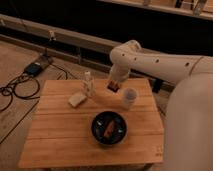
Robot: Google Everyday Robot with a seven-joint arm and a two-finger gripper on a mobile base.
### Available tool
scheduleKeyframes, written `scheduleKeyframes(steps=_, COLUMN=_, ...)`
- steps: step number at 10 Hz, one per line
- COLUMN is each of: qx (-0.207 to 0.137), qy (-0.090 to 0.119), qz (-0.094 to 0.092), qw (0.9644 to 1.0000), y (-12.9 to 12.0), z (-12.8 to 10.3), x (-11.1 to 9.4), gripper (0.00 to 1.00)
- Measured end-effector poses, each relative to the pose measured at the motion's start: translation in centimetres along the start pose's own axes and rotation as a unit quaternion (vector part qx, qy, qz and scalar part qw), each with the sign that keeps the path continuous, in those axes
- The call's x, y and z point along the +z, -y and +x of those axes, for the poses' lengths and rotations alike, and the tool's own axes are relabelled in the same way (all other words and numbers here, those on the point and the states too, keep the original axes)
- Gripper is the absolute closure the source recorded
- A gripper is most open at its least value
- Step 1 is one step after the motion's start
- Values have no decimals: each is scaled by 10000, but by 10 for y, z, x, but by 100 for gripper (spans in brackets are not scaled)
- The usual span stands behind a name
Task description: Place the eraser in the ceramic cup
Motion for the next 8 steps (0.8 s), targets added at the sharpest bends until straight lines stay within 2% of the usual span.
scheduleKeyframes(steps=1, qx=176, qy=-65, qz=-154, qw=9997, y=3, z=1, x=-4, gripper=100)
scheduleKeyframes(steps=2, qx=461, qy=-141, qz=-398, qw=9980, y=9, z=-1, x=-10, gripper=100)
scheduleKeyframes(steps=3, qx=855, qy=-247, qz=-721, qw=9934, y=17, z=-5, x=-18, gripper=100)
scheduleKeyframes(steps=4, qx=1084, qy=-353, qz=-962, qw=9888, y=22, z=-8, x=-21, gripper=100)
scheduleKeyframes(steps=5, qx=1236, qy=-453, qz=-1165, qw=9844, y=24, z=-9, x=-23, gripper=100)
scheduleKeyframes(steps=6, qx=1368, qy=-607, qz=-1425, qw=9784, y=23, z=-9, x=-24, gripper=100)
scheduleKeyframes(steps=7, qx=1491, qy=-823, qz=-1705, qw=9705, y=20, z=-8, x=-23, gripper=100)
scheduleKeyframes(steps=8, qx=1530, qy=-943, qz=-1825, qw=9666, y=18, z=-5, x=-21, gripper=100)
